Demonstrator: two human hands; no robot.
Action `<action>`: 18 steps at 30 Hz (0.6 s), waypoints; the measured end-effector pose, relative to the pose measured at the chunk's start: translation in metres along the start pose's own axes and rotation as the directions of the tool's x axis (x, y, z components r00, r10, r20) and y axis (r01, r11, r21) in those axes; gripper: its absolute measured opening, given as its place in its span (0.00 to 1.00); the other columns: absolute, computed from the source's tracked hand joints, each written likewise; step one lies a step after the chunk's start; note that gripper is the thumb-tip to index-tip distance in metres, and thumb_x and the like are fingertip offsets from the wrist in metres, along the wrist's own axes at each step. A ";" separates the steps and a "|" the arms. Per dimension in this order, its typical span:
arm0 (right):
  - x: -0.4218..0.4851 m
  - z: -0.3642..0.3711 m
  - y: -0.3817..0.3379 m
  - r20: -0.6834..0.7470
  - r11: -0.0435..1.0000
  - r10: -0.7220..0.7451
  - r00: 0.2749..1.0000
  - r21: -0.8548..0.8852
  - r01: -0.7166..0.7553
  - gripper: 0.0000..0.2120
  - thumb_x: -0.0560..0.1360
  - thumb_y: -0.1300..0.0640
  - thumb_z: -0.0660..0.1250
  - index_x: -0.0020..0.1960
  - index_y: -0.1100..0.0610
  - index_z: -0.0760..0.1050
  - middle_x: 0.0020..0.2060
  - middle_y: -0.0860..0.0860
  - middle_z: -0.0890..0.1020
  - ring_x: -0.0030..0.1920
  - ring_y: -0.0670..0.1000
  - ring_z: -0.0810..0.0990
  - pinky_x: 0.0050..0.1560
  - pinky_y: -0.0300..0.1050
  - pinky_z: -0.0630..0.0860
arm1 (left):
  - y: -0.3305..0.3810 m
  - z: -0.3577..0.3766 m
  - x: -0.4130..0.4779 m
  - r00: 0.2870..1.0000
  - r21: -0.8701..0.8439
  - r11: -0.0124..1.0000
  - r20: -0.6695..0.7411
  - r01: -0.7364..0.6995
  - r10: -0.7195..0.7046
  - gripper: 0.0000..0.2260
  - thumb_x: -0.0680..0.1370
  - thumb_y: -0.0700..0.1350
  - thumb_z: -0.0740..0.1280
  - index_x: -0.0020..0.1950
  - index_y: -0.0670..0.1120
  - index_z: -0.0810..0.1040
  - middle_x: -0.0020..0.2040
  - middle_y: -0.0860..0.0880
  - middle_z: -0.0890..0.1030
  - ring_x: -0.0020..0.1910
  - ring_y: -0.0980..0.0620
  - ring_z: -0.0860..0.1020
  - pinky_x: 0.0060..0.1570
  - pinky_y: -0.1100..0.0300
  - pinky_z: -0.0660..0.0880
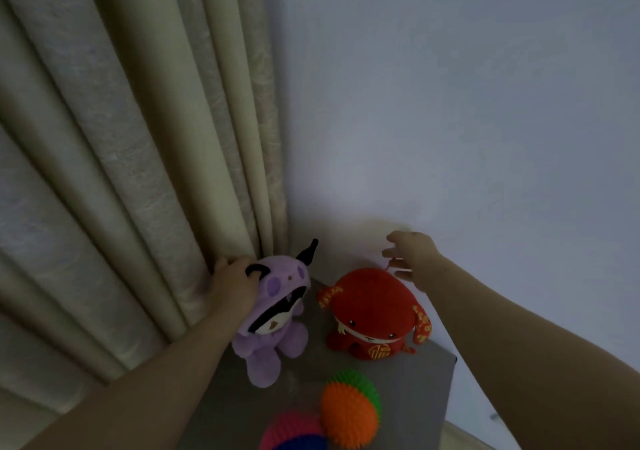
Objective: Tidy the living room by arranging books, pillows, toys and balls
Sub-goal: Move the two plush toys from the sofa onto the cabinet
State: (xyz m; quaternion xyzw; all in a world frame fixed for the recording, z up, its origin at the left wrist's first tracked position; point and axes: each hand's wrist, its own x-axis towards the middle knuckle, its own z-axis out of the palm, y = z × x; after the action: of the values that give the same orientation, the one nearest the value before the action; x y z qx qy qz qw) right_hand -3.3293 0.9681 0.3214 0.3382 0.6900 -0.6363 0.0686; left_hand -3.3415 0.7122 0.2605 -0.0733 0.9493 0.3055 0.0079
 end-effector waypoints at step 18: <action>0.031 0.015 0.039 0.016 0.976 -0.030 0.999 -0.217 0.032 0.11 0.77 0.59 0.61 0.58 0.59 0.70 0.42 0.55 0.78 0.40 0.54 0.77 0.46 0.49 0.77 | -0.017 0.058 0.023 0.965 0.033 0.989 0.220 0.143 -0.147 0.14 0.81 0.39 0.54 0.63 0.39 0.73 0.61 0.38 0.76 0.59 0.41 0.74 0.60 0.54 0.72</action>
State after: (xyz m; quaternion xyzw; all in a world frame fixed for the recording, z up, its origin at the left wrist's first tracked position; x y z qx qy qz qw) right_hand -3.3368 0.9649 0.2700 0.3139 0.7602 -0.5601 0.0996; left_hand -3.3631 0.7293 0.2017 -0.1078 0.9372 0.3023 0.1365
